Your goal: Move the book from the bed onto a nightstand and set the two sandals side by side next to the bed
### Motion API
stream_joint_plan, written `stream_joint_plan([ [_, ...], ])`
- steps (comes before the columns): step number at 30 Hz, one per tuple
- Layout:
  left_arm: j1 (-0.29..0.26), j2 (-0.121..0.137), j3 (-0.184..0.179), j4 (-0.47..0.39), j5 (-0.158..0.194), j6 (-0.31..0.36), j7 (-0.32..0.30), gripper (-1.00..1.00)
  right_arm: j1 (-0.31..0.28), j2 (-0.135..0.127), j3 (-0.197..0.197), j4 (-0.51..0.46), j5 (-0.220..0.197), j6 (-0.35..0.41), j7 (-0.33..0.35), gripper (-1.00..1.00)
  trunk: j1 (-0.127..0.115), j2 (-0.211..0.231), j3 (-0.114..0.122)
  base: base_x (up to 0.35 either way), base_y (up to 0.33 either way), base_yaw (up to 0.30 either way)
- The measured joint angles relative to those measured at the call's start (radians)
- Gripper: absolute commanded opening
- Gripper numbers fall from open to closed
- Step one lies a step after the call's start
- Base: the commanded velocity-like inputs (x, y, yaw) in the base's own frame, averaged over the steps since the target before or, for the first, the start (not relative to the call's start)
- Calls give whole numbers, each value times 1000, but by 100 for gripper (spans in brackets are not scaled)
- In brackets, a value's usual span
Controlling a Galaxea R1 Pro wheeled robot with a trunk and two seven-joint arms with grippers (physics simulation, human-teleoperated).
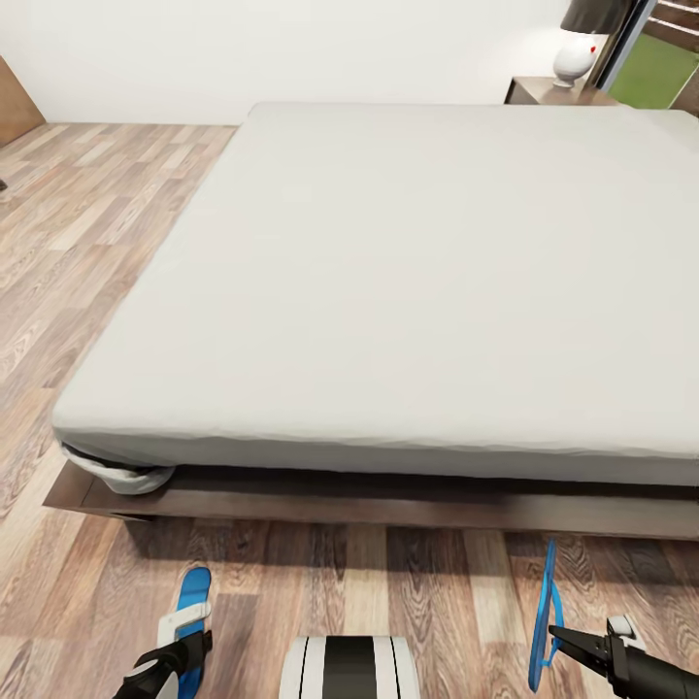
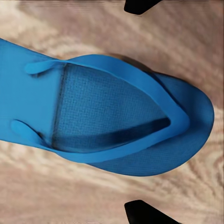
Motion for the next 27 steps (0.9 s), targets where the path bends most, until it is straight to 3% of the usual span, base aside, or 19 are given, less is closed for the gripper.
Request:
stream_joint_plan([
  [23,0,0,0,-1,1,0,-1,100,0,0,15,70,-2,0,0,-100,-9,5,81,0,0,0],
  [27,0,3,0,-1,1,0,-60,100,0,0,15,70,-2,0,0,-100,-9,5,81,0,0,0],
])
